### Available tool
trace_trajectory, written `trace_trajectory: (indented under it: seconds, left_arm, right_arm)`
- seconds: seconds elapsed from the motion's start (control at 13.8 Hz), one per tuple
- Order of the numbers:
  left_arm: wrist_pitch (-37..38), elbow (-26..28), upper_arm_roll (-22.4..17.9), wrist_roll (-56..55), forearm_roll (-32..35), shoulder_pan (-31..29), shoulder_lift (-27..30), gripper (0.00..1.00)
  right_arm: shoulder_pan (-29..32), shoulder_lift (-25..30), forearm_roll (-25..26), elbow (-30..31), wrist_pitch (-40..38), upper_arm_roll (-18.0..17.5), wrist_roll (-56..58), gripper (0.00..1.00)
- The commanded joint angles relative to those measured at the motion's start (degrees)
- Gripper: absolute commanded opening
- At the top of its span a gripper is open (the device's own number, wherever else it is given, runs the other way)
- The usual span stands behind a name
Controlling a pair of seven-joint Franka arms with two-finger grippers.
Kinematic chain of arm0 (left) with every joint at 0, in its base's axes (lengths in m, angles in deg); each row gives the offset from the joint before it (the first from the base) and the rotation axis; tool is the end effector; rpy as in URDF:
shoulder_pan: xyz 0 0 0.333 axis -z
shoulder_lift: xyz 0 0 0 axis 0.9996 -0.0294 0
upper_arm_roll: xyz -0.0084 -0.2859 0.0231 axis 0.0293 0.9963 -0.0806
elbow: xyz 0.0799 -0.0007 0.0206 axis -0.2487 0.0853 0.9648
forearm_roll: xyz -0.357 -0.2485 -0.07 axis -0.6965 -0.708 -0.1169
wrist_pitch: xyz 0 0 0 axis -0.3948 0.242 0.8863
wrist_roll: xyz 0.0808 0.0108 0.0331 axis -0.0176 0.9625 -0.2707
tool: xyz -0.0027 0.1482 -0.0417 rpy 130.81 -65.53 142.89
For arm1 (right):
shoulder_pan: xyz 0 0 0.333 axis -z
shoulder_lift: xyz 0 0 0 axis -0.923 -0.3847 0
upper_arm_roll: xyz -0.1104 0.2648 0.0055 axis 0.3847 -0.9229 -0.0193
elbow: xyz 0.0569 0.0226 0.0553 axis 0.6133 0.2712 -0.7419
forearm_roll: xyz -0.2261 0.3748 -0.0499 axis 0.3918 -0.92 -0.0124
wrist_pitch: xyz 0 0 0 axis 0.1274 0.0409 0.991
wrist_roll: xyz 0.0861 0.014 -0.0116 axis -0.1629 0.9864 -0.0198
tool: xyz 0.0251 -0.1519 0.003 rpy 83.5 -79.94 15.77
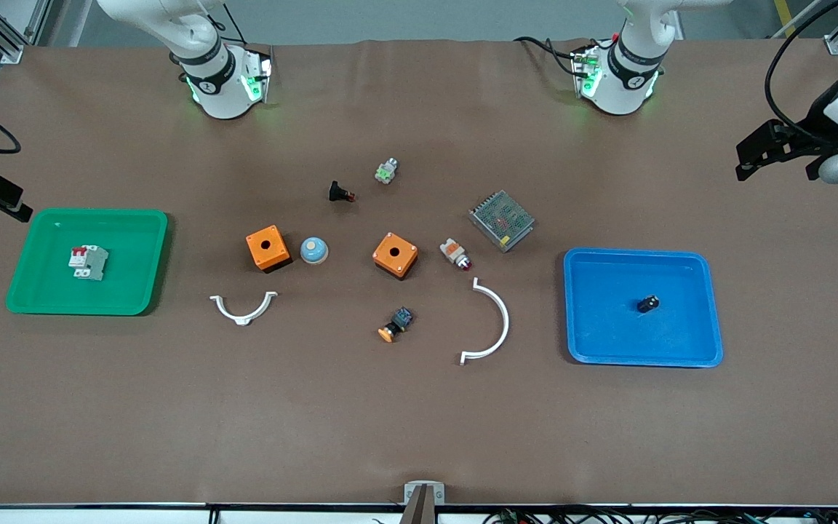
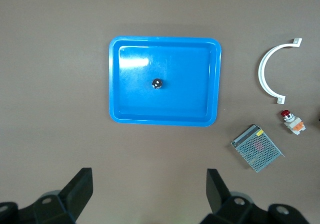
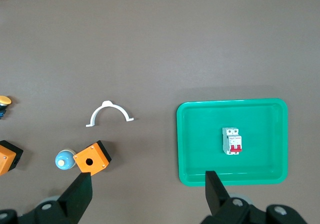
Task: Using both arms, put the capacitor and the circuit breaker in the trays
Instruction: 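Open the right gripper and withdraw it from the green tray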
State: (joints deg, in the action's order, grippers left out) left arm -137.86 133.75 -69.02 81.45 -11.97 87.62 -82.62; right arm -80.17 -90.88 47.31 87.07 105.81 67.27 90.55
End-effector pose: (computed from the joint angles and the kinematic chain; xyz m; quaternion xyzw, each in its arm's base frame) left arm 0.5832 -0.0567 0.5776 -0.9999 0.0096 -0.0073 0.0120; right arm 0.6166 -0.0618 0.5639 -0.9989 0.0314 -0.0329 0.0129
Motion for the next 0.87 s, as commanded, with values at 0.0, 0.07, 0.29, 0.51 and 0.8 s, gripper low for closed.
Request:
trace_trajectory:
  seconds: [0.0, 0.07, 0.29, 0.51, 0.8]
  left_arm:
    - [-0.1, -0.9, 0.9, 1.0, 0.1, -1.2, -0.3, 1.00]
    - [-0.1, -0.8, 0.9, 1.1, 0.1, -1.2, -0.3, 1.00]
    - [-0.1, -0.9, 0.9, 1.1, 0.0, -1.3, -0.2, 1.00]
    - [0.0, -1.0, 0.9, 1.1, 0.1, -1.3, -0.2, 1.00]
    - [0.0, -1.1, 0.7, 0.8, 0.2, -1.4, -0.3, 1.00]
  right_arm:
    - [0.1, -0.4, 0.2, -1.9, -1.3, 0.1, -0.7, 1.00]
    - [0.6, -0.4, 0.2, -1.9, -1.4, 0.0, -0.5, 1.00]
    - [7.4, -0.3, 0.2, -2.0, -2.2, -7.6, -0.3, 1.00]
    - [12.8, -0.5, 0.3, -2.0, -2.2, -13.5, -0.4, 1.00]
    - [12.6, -0.8, 0.3, -1.9, -1.9, -13.5, -0.2, 1.00]
